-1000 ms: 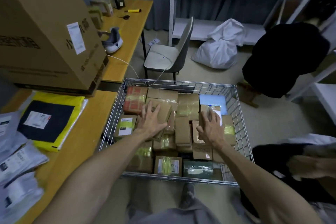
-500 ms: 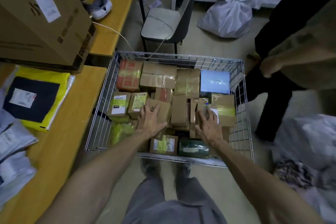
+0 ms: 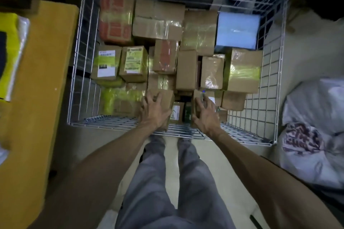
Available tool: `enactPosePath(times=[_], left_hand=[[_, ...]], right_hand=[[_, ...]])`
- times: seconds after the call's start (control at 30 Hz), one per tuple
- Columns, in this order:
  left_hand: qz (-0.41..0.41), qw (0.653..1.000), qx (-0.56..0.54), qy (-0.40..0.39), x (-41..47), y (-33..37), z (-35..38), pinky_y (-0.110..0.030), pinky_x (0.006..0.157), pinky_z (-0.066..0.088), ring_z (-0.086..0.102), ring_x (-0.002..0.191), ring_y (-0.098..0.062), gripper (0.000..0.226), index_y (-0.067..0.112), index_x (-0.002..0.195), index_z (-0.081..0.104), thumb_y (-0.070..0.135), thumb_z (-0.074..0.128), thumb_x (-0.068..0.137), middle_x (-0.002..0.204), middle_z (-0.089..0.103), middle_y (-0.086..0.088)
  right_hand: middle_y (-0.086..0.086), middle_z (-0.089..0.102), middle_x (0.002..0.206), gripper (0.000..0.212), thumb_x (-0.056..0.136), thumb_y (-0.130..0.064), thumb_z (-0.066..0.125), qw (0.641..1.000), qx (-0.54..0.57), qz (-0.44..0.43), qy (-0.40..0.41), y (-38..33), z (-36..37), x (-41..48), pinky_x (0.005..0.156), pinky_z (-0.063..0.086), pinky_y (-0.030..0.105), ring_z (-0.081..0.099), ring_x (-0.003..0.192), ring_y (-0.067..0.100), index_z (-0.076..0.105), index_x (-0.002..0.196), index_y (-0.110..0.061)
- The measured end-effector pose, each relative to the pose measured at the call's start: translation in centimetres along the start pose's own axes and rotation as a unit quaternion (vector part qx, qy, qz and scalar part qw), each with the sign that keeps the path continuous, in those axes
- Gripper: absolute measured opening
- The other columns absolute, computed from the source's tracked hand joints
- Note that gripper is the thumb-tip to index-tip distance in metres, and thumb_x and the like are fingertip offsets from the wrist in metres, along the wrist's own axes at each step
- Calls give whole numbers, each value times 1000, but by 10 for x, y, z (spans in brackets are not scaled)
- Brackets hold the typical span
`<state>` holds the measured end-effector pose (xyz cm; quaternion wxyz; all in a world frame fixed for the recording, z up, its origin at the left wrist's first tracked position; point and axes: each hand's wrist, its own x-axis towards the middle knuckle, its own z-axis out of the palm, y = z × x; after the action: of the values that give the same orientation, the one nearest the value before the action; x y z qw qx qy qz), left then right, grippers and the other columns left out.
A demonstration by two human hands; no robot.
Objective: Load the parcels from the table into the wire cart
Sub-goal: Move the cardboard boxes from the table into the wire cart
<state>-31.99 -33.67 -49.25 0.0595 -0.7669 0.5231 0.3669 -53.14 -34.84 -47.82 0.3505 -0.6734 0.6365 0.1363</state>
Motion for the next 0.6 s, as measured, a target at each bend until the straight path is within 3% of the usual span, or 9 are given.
enactPosePath(times=[0.33,0.6], left_hand=[[-15,1000,-24,11,59,-19,53,-59,114,28,17,141,-41,85,26,149,33,43,78,79,156,6,-13],[-47,995,-79,42,72,-19,82,-56,112,32,21,138,-39,95,22,148,32,40,85,72,150,10,-17]], right_hand=[[10,4,163,72,93,-35,59,999,27,7,-32,18,64,51,109,29,64,6,148,31,22,154,-21],[13,7,162,74,92,-37,63,998,55,0,-31,29,88,71,114,29,56,11,148,31,26,154,-19]])
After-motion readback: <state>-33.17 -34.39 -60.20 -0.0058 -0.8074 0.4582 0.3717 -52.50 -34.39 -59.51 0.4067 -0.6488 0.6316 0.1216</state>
